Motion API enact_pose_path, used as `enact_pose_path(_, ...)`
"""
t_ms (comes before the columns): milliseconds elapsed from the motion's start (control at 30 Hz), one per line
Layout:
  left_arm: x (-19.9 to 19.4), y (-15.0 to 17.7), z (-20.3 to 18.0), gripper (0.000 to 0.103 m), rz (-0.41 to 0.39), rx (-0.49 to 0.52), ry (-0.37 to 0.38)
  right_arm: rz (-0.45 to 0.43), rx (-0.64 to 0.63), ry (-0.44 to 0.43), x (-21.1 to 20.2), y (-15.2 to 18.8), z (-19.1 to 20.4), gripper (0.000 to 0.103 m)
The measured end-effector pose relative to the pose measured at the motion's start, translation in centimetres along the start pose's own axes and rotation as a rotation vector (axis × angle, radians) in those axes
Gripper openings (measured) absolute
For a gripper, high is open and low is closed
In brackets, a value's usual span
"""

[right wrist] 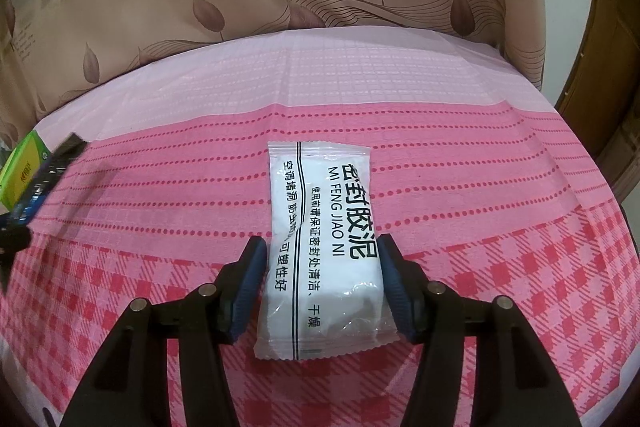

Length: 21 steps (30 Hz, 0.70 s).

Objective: Organize soft objects
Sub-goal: 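Carry the black-and-purple packet into the gold tin with the left gripper and release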

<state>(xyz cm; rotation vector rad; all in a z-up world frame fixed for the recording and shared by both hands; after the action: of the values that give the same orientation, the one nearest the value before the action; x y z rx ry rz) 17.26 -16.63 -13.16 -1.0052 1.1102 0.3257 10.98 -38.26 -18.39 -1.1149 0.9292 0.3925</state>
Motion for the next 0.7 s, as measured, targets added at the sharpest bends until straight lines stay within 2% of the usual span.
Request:
enact_pose_path(300,-5.2,2.9,4.7,0.038,-0.037,-0.046,-0.055,0.000,-0.001,0.002,0.1,0.1,0.1,0.055)
enact_pose_path(700,-10.6,7.1,14.6,0.038,-0.067,-0.163,-0.219,0.000,-0.008,0.011,0.2,0.2,0.1,0.055)
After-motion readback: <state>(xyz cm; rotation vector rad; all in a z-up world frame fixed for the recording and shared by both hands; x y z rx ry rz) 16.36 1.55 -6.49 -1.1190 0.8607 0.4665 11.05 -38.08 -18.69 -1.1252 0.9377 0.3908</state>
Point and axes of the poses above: each gripper's, at about its wrist camera, not at the fingertips, and x roughly the way its jaws point, z to its left, y to its underside, the point moved 6 cm from there along x, roughly the way its jaws point, and after that the axes turned 8 degrees about x, right-handed, at the moved point
